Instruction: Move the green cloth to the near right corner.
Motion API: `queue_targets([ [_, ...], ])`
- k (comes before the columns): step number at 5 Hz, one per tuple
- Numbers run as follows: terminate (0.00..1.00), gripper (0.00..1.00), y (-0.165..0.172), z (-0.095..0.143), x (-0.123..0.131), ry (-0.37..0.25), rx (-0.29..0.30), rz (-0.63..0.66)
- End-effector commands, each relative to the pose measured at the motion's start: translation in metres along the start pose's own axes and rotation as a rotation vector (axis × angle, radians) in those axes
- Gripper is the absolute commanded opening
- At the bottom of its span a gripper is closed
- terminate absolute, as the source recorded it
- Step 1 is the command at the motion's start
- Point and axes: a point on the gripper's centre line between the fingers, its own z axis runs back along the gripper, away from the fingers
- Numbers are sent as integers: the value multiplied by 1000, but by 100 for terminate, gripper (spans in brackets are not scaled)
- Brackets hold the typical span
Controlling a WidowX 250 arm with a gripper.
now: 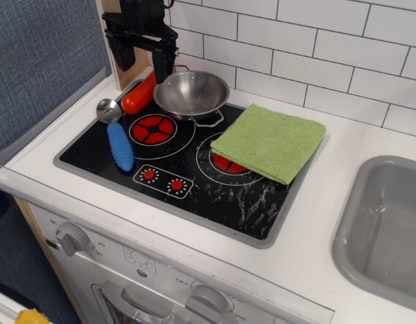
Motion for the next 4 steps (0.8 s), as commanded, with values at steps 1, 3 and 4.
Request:
queue_targets([
  [1,0,100,0,0,0,0,0,0],
  [3,0,100,-46,49,20,-129,39,-164],
  [4,0,100,-84,58,25,-159,-26,-259],
])
